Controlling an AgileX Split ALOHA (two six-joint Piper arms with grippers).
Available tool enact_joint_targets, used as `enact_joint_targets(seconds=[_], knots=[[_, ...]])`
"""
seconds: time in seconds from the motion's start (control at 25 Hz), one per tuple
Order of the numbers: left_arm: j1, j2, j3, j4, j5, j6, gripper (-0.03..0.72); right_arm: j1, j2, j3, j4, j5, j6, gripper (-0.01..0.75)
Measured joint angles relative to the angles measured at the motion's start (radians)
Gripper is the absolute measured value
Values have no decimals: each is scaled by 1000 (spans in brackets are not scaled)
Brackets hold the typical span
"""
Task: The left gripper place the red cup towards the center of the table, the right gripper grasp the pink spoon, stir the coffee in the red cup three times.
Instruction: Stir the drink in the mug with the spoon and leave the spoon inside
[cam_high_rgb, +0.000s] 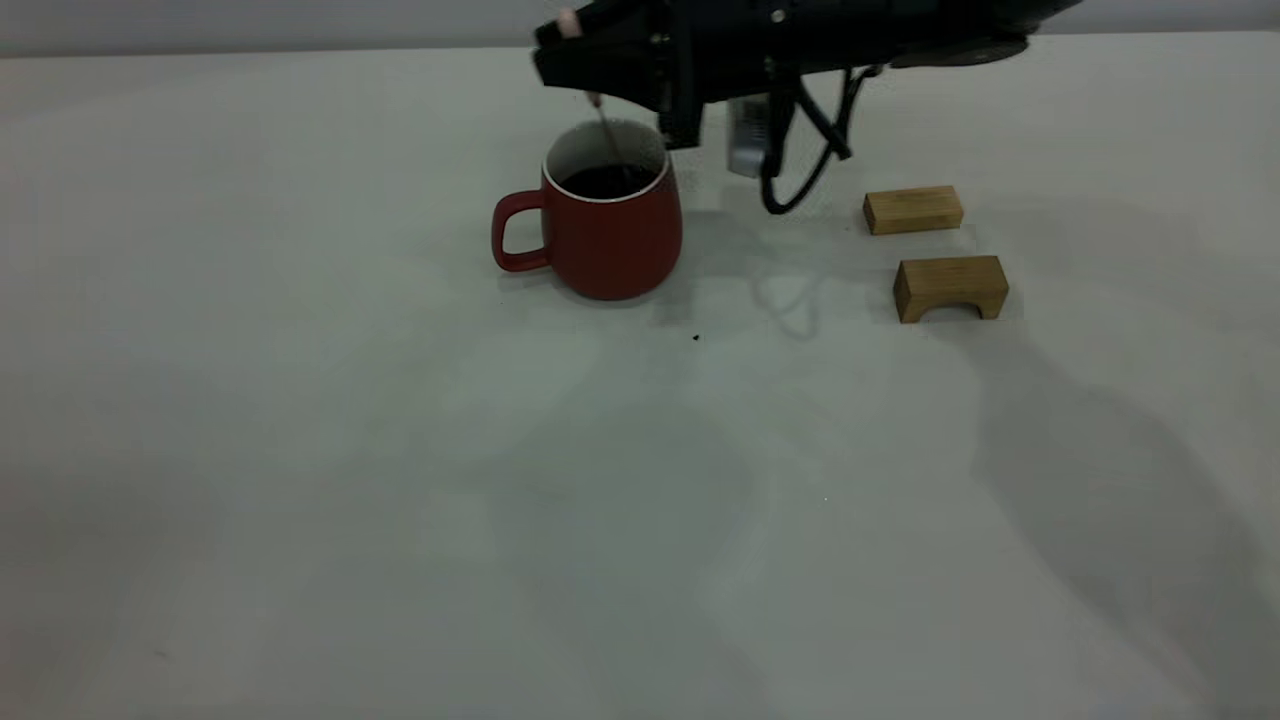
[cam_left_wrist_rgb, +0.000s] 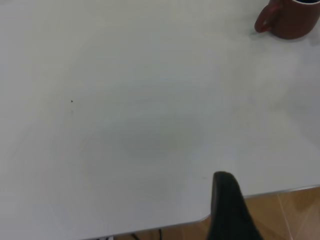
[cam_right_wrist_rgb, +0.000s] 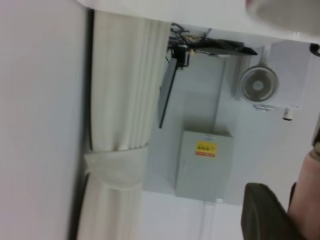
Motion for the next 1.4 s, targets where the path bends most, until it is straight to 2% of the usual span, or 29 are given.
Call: enact_joint_targets(seconds=[0.16,0.24,0.48,0.64,0.84,1.08,1.24,1.4], knots=[[0,0,0,0,1,0,502,-11,-30,103,0,-15,-2,118],[0,0,0,0,1,0,502,2,-32,110,0,-11,-1,118],[0,0,0,0,1,0,502,50,8,-15,0,34,-3,118],[0,0,0,0,1,0,502,25,11,-33,-1,32,-37,118],[0,0,0,0,1,0,502,-22,-18,62,1,20,-49,118],[0,0,0,0,1,0,502,13,-38,121,1,35,-36,118],[0,0,0,0,1,0,502,41,-13,39,-3,43,-34,118],[0,0,0,1,1,0,502,38,11,-36,0,28,-36,118]])
